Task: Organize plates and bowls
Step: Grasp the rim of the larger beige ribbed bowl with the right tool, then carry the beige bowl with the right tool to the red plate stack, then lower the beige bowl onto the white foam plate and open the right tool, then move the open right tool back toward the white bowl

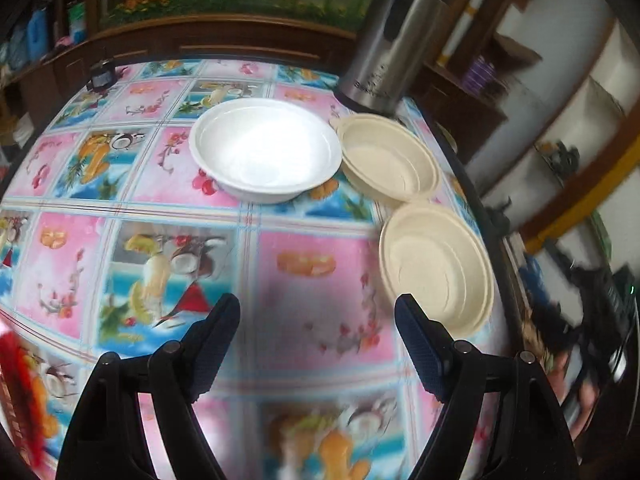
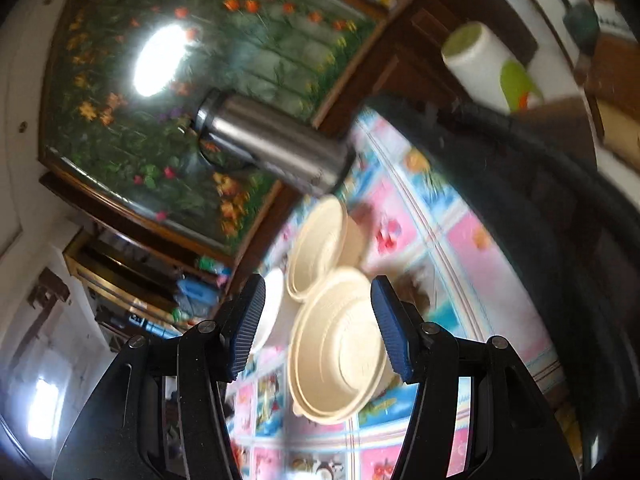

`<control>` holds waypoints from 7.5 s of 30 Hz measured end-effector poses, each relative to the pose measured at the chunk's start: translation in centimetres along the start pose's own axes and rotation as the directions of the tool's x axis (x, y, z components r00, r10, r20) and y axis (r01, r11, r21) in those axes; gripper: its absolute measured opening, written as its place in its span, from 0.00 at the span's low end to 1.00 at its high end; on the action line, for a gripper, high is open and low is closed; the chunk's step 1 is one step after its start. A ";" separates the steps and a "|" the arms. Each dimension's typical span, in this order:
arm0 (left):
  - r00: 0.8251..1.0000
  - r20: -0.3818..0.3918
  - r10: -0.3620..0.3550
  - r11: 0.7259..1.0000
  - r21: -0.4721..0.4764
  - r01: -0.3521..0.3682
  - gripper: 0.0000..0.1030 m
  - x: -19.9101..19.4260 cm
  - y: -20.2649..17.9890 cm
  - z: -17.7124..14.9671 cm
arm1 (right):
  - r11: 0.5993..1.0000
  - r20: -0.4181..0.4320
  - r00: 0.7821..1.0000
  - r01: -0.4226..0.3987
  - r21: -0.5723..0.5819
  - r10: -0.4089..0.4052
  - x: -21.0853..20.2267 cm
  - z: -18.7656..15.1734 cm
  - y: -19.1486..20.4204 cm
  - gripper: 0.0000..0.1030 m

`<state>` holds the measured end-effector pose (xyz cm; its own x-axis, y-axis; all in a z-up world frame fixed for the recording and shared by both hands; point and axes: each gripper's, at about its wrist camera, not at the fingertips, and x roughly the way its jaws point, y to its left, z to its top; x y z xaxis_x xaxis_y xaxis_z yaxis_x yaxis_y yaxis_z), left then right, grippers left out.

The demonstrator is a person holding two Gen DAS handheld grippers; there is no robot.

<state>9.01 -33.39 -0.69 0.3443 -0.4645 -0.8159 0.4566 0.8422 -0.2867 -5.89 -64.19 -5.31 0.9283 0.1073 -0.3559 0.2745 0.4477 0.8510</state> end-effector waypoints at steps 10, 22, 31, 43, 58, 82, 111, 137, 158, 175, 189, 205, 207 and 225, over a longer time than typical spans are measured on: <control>0.999 0.016 -0.039 0.995 -0.094 0.040 0.78 4.5 0.2 1.7 | 0.997 -0.084 0.994 0.067 0.044 -0.063 2.4 -1.3 -0.7 0.53; 0.972 -0.055 -0.227 0.960 -0.181 0.214 0.78 8.1 0.8 2.6 | 0.996 -0.124 0.990 0.070 0.062 -0.062 4.0 -2.0 -0.6 0.53; 0.907 -0.057 -0.417 0.898 -0.176 0.402 0.78 8.3 0.3 1.9 | 0.996 -0.122 0.990 0.082 0.037 -0.077 4.1 -2.2 -0.2 0.53; 0.930 -0.013 -0.368 0.926 -0.090 0.366 0.59 7.8 -1.0 2.1 | 0.992 -0.135 0.984 0.120 0.038 -0.114 4.9 -2.3 -0.7 0.53; 0.955 -0.005 -0.297 0.955 -0.022 0.297 0.13 7.7 -1.3 1.4 | 0.982 -0.128 0.974 0.191 0.003 -0.189 5.3 -2.6 -0.8 0.22; 0.968 0.072 -0.242 0.969 -0.040 0.245 0.08 2.5 3.5 -0.1 | 0.973 -0.120 0.977 0.157 -0.168 -0.178 6.7 -6.0 4.0 0.12; 0.932 0.321 0.166 0.948 -0.311 -0.062 0.07 -22.9 28.4 -12.5 | 0.926 -0.536 0.842 -0.244 -0.288 0.055 17.5 -32.1 25.6 0.13; 0.972 0.187 0.143 0.863 -0.505 -0.030 0.19 -22.0 37.4 -17.7 | 0.859 -0.613 0.779 -0.216 -0.465 -0.135 22.8 -41.8 28.3 0.20; 0.961 0.229 0.156 0.847 -0.531 -0.011 0.28 -23.9 37.9 -18.0 | 0.811 -0.545 0.827 -0.218 -0.542 -0.142 25.2 -41.9 31.0 0.36; 0.970 0.224 0.097 0.919 -0.394 -0.001 0.40 -22.4 31.5 -15.1 | 0.897 -0.414 0.907 -0.118 -0.425 -0.077 22.5 -31.3 25.0 0.36; 0.997 0.064 0.041 0.987 -0.155 -0.030 0.49 -14.7 19.5 -10.8 | 0.950 -0.199 0.977 0.005 -0.314 -0.071 18.4 -18.6 15.8 0.36; 0.935 0.252 0.249 0.952 0.112 -0.283 0.63 -8.5 8.7 -4.2 | 0.959 -0.117 0.989 0.054 -0.279 -0.090 15.8 -10.8 12.3 0.44; 0.931 0.263 0.253 0.949 0.120 -0.292 0.64 -7.9 8.1 -3.7 | 0.961 -0.109 0.989 0.068 -0.266 -0.100 15.8 -10.3 11.7 0.44; 0.935 0.242 0.258 0.959 0.054 -0.279 0.65 -3.1 8.2 0.1 | 0.981 -0.142 0.984 0.078 -0.179 -0.104 16.6 -9.1 9.5 0.44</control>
<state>11.76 -25.03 -0.46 0.6386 -0.2835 -0.7154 0.3864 0.9221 -0.0204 9.82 -50.08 -6.68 0.8500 0.1848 -0.4934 0.2966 0.6062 0.7380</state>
